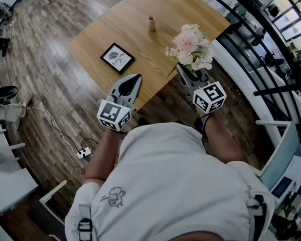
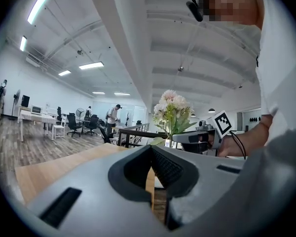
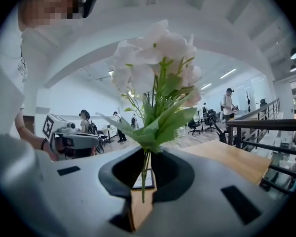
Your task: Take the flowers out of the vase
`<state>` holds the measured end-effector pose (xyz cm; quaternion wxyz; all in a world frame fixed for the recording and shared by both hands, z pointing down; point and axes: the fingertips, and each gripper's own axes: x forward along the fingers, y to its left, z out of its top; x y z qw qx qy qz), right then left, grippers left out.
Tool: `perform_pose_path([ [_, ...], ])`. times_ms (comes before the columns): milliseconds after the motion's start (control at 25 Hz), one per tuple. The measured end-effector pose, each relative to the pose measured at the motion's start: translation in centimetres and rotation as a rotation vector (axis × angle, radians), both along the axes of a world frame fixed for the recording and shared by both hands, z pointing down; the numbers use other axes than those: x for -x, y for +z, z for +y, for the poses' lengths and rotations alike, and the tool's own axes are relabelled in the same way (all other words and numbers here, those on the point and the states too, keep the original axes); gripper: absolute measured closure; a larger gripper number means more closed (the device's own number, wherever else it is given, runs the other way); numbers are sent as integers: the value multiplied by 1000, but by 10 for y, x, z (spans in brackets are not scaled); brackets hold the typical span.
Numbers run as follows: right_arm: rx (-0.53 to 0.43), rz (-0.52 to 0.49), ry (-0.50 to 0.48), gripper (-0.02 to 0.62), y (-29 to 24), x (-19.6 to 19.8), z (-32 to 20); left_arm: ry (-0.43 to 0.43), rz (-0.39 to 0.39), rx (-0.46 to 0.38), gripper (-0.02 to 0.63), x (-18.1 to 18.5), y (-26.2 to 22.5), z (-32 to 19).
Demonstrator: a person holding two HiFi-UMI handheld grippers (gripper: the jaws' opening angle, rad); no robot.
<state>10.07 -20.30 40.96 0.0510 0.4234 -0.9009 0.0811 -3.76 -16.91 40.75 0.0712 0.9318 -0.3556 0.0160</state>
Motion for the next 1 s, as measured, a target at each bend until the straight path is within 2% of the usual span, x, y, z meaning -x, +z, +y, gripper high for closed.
perform_pose_path([
  [360, 12, 5, -97, 548, 4, -65, 34, -113, 2, 17, 601, -58, -1, 35],
  [560, 26, -9, -155, 549, 4, -86, 63, -169, -8, 38, 601, -79, 1, 75],
  [840, 10, -7, -213, 548, 8, -86, 104, -203, -44, 56, 601, -76, 9, 122],
  [1000, 9, -18, -211, 548, 10, -81, 129, -197, -50, 54, 601, -67, 10, 139],
])
